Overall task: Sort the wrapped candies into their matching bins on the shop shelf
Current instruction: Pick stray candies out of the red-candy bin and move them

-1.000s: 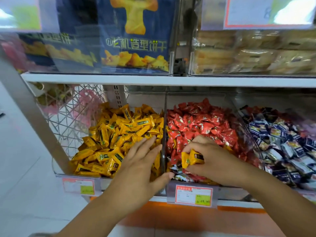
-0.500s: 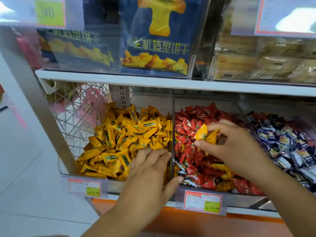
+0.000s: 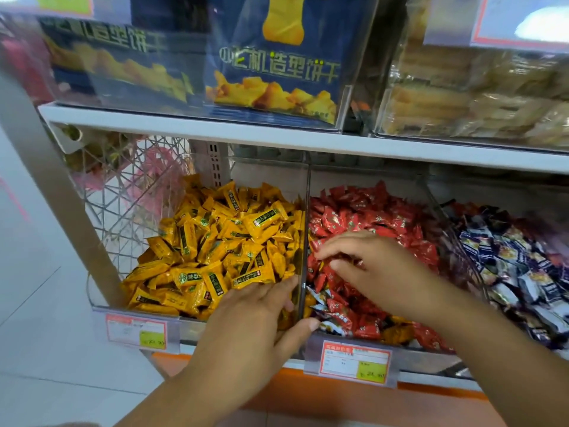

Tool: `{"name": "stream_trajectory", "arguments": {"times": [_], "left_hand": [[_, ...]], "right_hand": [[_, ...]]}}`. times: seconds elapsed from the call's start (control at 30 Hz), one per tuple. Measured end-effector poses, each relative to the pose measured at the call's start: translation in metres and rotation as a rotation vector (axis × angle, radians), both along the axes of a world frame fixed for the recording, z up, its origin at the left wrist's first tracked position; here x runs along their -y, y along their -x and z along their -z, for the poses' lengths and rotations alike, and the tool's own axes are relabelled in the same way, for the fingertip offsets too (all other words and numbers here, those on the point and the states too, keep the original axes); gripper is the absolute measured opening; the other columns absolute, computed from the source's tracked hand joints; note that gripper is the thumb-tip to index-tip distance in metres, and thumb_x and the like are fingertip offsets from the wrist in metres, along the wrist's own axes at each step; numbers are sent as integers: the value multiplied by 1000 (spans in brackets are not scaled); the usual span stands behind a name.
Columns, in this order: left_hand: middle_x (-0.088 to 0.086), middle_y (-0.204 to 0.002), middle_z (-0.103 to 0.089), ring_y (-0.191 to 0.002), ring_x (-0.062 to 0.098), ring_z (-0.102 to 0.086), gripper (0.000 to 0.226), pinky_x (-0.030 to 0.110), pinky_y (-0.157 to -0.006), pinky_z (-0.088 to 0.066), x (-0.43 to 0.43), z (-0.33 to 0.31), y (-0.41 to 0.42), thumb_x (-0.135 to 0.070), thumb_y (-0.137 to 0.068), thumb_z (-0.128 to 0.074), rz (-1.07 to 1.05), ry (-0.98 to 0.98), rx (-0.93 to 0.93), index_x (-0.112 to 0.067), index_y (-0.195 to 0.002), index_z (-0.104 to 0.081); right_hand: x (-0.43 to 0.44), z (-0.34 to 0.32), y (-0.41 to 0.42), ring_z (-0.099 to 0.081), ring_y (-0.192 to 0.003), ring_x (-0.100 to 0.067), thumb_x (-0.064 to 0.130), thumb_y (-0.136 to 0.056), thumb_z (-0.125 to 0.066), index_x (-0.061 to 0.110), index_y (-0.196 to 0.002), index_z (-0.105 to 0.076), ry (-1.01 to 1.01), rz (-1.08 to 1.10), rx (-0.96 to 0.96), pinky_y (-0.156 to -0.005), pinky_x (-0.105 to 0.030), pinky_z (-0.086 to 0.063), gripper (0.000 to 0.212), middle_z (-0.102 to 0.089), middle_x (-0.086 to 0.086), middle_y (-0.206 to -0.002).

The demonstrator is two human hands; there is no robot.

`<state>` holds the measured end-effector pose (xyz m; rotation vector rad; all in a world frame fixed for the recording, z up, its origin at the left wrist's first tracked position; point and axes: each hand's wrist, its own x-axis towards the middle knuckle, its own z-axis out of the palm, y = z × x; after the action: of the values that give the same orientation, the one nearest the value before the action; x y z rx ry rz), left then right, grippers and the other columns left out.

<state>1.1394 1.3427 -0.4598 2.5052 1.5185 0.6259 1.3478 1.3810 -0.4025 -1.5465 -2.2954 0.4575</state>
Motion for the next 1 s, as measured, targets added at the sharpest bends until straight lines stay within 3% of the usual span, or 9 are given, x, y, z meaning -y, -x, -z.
{"name": "stream_trajectory", "arguments": {"times": [0.07,0.13,0.27,0.37,0.57,0.73,0.83,0.9,1.0], "left_hand": [[-31,-80,-38,-77,3,-56,67,24,-70,-38,-1,4,-1,-73,-89,-26,-16,-65,-11,-29,-129,-57],[-32,-76,-34,-73,1,-52,66,23,-70,-37,0,3,-3,-71,-89,-29,-20,-98,4,-26,-127,-58],[-38,-74,-31,-81,-3,-36,75,23,-76,-30,2,1,-1,-75,-83,-21,1,-49,32,-33,-140,-47],[-33,-75,-41,-75,-1,-48,64,21,-71,-35,2,1,-2,-70,-88,-28,-15,-104,-24,-30,-130,-57],[-31,-80,-43,-75,2,-57,60,21,-67,-38,2,9,0,-66,-93,-31,2,-169,50,-27,-127,-60],[-28,-83,-60,-76,-1,-57,59,19,-64,-41,1,8,2,-66,-92,-33,-14,-194,48,-28,-128,-59],[-28,-84,-62,-77,-2,-58,61,18,-67,-40,2,8,3,-68,-92,-31,-4,-172,66,-29,-128,-59],[-27,-85,-62,-78,-1,-59,61,17,-68,-39,1,8,3,-68,-92,-31,-1,-179,62,-28,-129,-59],[-27,-85,-62,-79,-1,-58,60,17,-69,-38,2,9,4,-66,-93,-30,-11,-217,42,-27,-128,-60]], "right_hand": [[-2,20,3,-23,-135,0,34,-100,-45,41,-142,-39,-32,-6,188,-114,-29,-24,43,-32,22,-150],[-5,28,1,-12,-139,-6,40,-101,-37,43,-149,-20,-75,59,312,-114,-34,-18,51,-13,22,-157],[-4,30,-1,-15,-134,-11,38,-97,-41,44,-150,-11,-113,105,382,-107,-35,-21,62,-15,20,-154],[-6,26,4,-21,-124,-13,32,-92,-47,47,-149,-5,-91,86,379,-101,-34,-22,73,-23,17,-144],[-11,25,6,-36,-120,-11,51,-93,-50,45,-136,-42,-166,177,259,-101,-36,-31,44,-44,16,-132],[-9,22,7,-41,-117,-11,59,-82,-61,44,-120,-52,-162,189,284,-98,-38,-33,43,-54,23,-119],[-5,24,7,-46,-101,-9,45,-80,-70,40,-101,-60,-200,218,132,-95,-38,-34,24,-45,27,-85],[-4,21,5,-49,-92,-5,32,-78,-73,41,-92,-61,-149,253,-87,-92,-33,-38,21,-45,23,-85],[-5,14,-3,-55,-99,-3,18,-79,-72,40,-94,-58,38,207,-326,-81,-20,-41,30,-61,17,-95]]}}
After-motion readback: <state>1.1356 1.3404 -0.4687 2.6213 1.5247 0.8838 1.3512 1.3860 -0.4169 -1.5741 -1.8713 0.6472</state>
